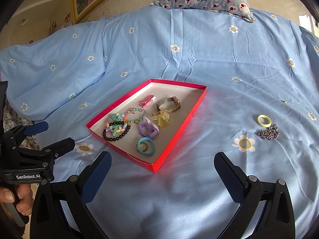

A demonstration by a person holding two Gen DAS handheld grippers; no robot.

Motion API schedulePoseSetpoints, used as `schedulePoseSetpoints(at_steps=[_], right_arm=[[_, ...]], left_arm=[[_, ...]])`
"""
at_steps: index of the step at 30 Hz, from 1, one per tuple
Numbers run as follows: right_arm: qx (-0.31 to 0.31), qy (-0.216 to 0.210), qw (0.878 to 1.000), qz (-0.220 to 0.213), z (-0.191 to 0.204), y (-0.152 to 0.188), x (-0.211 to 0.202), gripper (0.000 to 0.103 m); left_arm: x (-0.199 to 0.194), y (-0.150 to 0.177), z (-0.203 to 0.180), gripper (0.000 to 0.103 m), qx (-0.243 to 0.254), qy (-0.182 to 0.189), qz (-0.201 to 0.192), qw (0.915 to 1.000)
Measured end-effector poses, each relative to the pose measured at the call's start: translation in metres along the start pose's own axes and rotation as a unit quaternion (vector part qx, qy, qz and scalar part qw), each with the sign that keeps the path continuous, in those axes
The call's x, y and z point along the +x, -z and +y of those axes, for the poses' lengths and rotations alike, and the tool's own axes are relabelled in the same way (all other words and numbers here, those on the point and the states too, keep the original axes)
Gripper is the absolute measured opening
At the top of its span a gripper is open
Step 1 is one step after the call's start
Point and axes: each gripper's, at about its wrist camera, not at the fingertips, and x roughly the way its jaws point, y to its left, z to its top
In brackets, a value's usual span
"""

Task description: Organize jewelry

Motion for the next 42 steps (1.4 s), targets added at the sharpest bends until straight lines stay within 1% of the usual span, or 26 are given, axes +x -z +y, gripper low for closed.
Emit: schedulePoseSetpoints(at_steps=[11,18,42], right_arm=[[0.000,0.000,1.000,0.000,0.0004,-0.0003,-0.0004,0.103],[0.001,0.000,1.000,0.000,0.0006,-0.0004,-0.0004,0.103],[0.004,0.001,1.000,0.004,0.0017,-0.0010,0.0008,0.103]], left_arm=[[-0.0001,-0.0001,0.0003,0.103,-0.001,0.000,-0.001,1.0000],[-0.0025,-0.0001,-0.0023,0.103,0.002,-0.002,-0.008,1.0000],[-0.0001,0.0015,-0.0035,0.103,-0.001,0.001,-0.005,1.0000]])
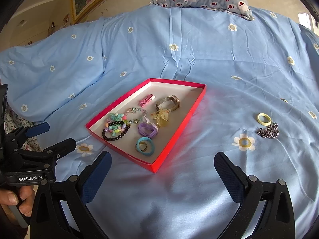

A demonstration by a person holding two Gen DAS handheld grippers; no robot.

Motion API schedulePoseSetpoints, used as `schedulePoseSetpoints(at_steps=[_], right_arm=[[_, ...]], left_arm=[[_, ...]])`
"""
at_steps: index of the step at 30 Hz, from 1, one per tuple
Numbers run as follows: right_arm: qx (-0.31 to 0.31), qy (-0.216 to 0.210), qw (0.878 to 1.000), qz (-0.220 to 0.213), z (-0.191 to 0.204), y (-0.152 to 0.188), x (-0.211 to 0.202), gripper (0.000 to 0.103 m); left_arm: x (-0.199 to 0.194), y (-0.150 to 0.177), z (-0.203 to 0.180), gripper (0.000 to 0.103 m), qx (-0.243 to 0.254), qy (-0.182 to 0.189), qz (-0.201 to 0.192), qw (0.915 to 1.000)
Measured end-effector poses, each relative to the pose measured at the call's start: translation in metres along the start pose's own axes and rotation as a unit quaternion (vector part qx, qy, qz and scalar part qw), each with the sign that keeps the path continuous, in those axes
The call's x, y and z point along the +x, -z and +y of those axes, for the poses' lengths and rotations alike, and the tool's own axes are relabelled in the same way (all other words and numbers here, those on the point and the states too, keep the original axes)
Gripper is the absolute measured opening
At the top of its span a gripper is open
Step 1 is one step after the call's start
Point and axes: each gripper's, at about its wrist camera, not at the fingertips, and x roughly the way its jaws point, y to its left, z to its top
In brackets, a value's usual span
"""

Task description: Organize jewelry

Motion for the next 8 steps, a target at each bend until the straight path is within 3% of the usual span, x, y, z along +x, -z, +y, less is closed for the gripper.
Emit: schedulePoseSetpoints(at_steps=[8], right_arm=[[0.002,0.000,1.000,0.002,-0.0013,-0.0003,0.0014,0.103]], left_arm=[[0.0005,-0.0003,0.0013,0.103,0.000,0.000,0.000,1.0000]])
